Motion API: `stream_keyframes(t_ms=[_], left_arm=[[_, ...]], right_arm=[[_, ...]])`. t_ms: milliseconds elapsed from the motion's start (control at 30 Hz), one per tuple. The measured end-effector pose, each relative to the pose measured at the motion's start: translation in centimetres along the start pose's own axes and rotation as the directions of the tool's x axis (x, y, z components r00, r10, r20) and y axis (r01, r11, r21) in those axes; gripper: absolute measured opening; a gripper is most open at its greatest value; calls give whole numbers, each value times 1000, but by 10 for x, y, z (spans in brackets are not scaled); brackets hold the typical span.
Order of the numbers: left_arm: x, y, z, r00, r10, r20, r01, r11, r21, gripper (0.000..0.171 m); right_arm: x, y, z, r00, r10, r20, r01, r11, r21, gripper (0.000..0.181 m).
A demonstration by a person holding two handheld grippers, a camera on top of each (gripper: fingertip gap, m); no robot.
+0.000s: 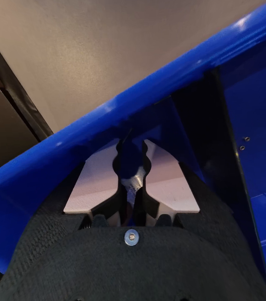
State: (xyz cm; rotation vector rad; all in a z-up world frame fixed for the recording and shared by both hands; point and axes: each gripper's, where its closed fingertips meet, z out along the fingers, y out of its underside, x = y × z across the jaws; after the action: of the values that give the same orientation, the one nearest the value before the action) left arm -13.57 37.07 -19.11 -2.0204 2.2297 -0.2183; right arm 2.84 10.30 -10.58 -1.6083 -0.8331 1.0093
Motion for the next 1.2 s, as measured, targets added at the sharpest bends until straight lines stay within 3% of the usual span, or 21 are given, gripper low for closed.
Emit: stream_keyframes(t_ms=[200,433,633,1200], left_arm=[[-7,0,1,998,23,56,-24,1000,7,4],[-8,-1,2,993,47,110,-52,998,44,4],[-2,9,-1,985,90,147,-93,996,10,1],[-2,21,-14,984,19,179,-27,999,37,1]], right_arm=[[1,-1,-2,1000,6,0,-6,1000,6,15],[1,-2,-2,1000,9,-3,-9,1000,12,15],[1,-2,-2,1000,8,-3,-8,1000,9,15],[0,0,4,1000,-1,-10,1,1000,-7,14]])
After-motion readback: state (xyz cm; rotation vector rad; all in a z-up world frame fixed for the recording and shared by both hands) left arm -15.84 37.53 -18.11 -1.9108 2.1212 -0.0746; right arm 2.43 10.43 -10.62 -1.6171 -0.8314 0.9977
